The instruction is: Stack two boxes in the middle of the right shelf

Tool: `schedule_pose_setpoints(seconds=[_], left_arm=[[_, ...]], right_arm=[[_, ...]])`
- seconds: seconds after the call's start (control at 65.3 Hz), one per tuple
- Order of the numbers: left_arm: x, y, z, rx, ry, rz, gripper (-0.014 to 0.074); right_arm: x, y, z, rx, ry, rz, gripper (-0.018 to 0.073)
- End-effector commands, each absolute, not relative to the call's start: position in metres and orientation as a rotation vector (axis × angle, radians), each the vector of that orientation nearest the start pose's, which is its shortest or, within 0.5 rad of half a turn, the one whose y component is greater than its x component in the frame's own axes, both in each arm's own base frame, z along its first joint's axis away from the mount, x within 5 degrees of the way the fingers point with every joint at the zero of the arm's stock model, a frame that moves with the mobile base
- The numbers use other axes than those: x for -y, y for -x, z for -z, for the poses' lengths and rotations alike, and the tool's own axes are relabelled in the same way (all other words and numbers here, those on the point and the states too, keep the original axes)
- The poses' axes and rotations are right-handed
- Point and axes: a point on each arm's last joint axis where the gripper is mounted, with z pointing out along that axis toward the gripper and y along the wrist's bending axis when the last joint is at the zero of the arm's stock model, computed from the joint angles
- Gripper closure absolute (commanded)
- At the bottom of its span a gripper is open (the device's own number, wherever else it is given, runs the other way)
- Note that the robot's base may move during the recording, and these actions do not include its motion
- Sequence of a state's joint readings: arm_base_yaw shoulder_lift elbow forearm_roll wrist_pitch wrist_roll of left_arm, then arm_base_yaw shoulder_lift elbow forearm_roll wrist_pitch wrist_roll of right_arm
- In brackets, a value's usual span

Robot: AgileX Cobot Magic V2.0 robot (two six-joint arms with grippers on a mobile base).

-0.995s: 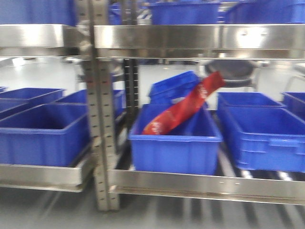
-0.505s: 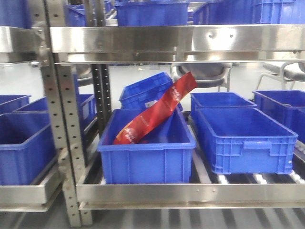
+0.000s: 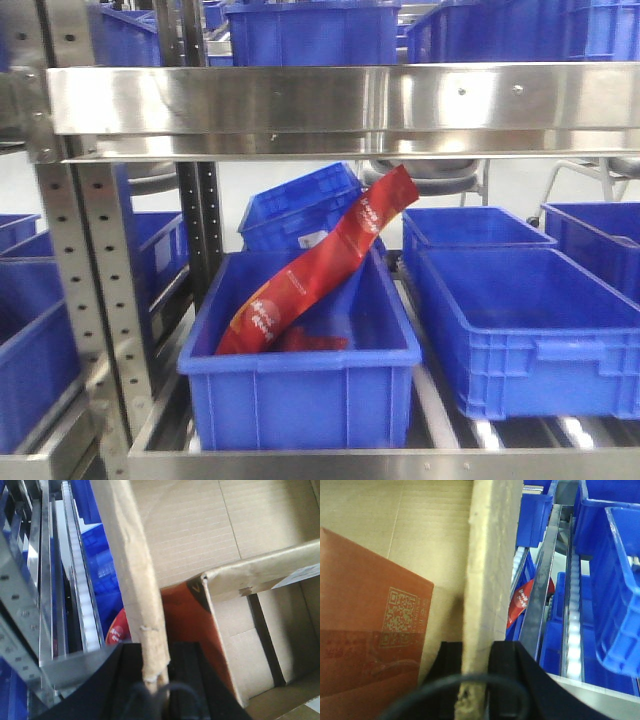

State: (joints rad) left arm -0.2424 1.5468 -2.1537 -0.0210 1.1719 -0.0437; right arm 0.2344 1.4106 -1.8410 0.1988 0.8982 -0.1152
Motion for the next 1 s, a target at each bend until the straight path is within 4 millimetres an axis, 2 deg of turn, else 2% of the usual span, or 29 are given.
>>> schedule_pose_setpoints(seconds=[0.0,0.98], left_arm=[[0.0650,-0.2767,-0.5505,-1.997,-0.196,0.161,0.0708],[0.0650,-0.2767,-0.5505,-1.997,-0.196,0.161,0.0708]], right_arm=[[-0.0711,-0.2709,-0.5315,-1.825,0.297,-0.243,0.0712],[-0.0711,-0.2710,-0.5320,-1.819,0.295,-0.243,0.0712]])
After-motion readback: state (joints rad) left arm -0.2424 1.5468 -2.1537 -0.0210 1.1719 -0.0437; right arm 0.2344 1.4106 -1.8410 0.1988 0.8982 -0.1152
